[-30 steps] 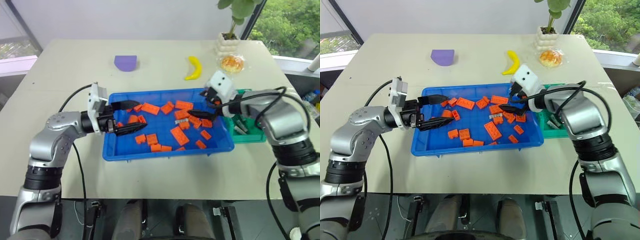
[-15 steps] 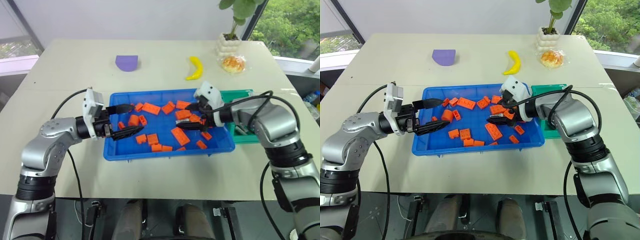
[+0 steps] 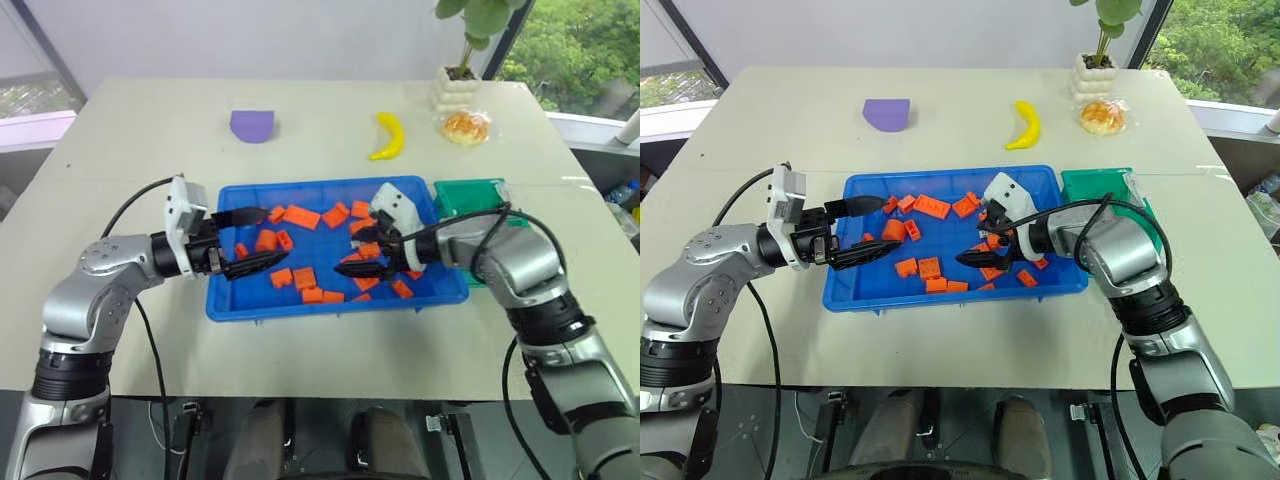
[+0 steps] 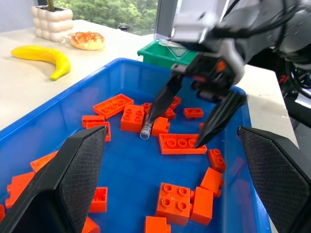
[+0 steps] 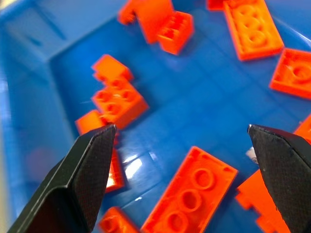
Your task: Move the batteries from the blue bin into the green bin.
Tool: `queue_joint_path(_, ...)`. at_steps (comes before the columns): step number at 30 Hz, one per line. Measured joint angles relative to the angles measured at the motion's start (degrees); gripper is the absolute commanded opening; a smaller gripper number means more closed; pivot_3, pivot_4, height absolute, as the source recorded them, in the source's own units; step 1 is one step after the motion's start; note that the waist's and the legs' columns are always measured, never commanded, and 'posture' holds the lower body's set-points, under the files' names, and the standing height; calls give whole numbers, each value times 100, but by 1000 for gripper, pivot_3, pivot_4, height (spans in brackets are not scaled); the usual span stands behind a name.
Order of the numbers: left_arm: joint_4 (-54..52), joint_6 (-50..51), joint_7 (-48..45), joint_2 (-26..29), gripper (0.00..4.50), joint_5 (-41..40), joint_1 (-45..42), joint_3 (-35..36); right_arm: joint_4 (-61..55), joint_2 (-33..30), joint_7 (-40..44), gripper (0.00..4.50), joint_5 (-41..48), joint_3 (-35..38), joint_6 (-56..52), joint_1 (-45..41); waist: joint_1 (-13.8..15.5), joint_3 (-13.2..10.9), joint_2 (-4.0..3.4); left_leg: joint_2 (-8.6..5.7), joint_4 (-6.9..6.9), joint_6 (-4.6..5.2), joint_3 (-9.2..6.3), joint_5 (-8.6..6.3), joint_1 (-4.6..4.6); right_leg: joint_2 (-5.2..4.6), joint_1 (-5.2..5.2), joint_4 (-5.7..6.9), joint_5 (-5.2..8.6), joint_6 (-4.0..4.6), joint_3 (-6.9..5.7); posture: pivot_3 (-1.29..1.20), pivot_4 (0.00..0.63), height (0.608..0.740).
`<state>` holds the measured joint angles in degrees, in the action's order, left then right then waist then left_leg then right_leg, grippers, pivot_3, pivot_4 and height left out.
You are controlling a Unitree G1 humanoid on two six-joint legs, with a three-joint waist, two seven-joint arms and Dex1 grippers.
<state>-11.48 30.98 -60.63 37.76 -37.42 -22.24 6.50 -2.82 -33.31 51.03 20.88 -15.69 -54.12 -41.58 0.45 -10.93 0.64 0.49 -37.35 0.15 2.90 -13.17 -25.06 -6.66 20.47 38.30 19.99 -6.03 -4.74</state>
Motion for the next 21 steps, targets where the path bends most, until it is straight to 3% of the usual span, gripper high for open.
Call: queue_joint_path(21,-277,8,333,8,4500,-92,234,120,1563,182,145,4454,-1133,-348,1223,-458,-50,0,0,3,1,-1,0,0,0,3,2,1,0,0,0,0,150,739)
